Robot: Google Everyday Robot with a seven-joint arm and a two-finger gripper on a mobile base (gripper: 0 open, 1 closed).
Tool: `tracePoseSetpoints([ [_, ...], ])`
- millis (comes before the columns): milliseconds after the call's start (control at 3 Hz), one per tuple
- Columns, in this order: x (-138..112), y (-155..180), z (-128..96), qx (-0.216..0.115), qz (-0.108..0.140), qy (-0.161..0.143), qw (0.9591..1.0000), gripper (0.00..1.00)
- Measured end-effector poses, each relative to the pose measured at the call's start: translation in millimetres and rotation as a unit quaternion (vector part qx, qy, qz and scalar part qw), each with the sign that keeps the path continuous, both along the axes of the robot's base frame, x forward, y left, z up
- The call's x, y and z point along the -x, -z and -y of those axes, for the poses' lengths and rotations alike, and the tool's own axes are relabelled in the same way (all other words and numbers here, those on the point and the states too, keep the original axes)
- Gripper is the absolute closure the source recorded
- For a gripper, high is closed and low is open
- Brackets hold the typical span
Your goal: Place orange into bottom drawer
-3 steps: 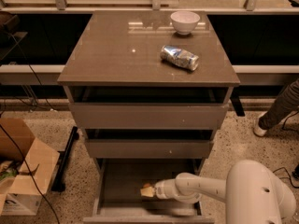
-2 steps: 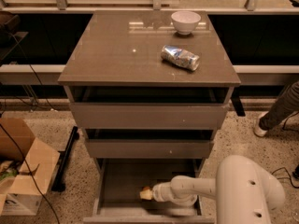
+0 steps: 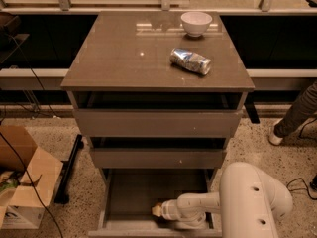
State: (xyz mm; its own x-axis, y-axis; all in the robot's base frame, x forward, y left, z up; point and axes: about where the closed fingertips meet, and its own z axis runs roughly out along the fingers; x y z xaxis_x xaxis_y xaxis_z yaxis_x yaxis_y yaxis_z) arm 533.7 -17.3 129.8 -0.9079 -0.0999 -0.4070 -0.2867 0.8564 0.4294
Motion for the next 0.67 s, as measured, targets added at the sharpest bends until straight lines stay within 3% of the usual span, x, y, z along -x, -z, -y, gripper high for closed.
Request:
tracePoseSetpoints([
  [333, -0.4, 0.0, -0.9, 0.000, 0.001, -0.001, 1.0000, 0.01],
  [667, -0.2, 0.2, -1.3, 0.000, 0.001, -0.001, 1.0000, 0.00],
])
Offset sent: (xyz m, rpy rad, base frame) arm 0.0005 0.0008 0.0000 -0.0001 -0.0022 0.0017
